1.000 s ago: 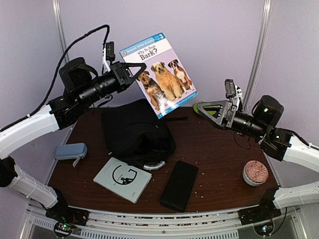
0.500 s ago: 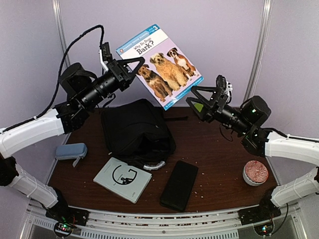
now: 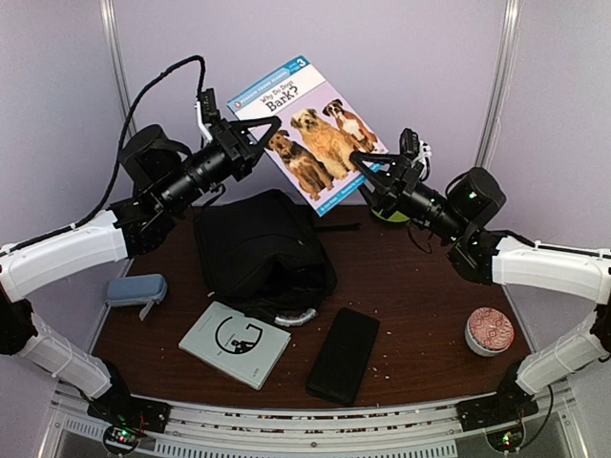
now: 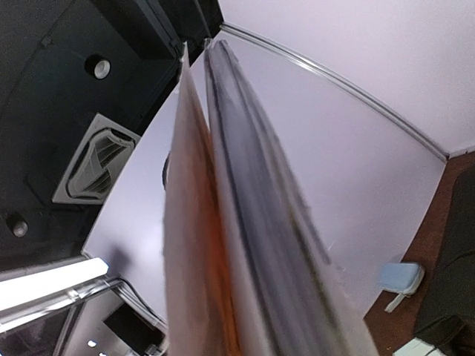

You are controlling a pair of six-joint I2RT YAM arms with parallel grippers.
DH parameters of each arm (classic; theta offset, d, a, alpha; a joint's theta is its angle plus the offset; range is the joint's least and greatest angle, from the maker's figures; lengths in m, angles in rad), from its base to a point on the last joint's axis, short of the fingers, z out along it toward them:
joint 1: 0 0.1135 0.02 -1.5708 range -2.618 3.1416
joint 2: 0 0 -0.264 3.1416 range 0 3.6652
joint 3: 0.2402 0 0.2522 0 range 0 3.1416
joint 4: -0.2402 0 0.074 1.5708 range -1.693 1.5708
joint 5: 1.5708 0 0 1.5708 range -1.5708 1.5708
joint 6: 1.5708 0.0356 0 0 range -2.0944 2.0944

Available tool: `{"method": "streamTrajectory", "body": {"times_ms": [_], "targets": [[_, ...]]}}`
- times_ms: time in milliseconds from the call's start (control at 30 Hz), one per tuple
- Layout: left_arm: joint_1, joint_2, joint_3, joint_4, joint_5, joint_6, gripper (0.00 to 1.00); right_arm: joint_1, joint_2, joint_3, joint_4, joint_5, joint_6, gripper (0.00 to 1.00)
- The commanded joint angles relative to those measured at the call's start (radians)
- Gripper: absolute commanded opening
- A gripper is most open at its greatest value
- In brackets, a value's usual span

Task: Pack the student bag
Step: Place the book in the student bag.

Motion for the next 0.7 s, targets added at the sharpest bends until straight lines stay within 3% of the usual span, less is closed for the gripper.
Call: {"method": "streamTrajectory", "body": {"times_ms": [0,67,100,167,267,333,433,567,667], "targets": [[-0.001,-0.005,0.001,0.089,0.001,-0.002,0.0,0.007,0.004,0.03,0.04,-0.018,0.019,0.19],[-0.001,-0.005,0.001,0.074,-0.001,0.005,0.0,0.007,0.001,0.03,0.032,-0.019,0.016,0.03],[-0.001,-0.004,0.0,0.067,-0.002,0.011,0.03,0.007,-0.004,0.03,0.02,-0.02,0.009,0.0],[-0.001,-0.005,0.001,0.042,0.003,0.028,0.25,0.007,-0.022,0.028,-0.013,-0.023,-0.019,0.0],[-0.001,-0.021,0.006,-0.061,0.004,0.081,0.7,0.004,-0.087,0.012,-0.109,-0.013,-0.098,0.0],[-0.001,-0.054,0.011,-0.208,-0.034,0.161,0.87,-0.003,-0.143,-0.007,-0.205,0.002,-0.165,0.0],[-0.001,-0.115,0.019,-0.504,-0.189,0.345,0.98,-0.031,-0.243,-0.064,-0.346,0.04,-0.258,0.0],[-0.007,-0.141,0.07,-0.857,-0.346,0.62,0.98,-0.053,-0.384,-0.098,-0.675,0.158,-0.458,0.0],[-0.049,-0.099,0.122,-1.068,-0.468,0.74,0.98,-0.053,-0.468,-0.125,-0.881,0.254,-0.571,0.0]]}}
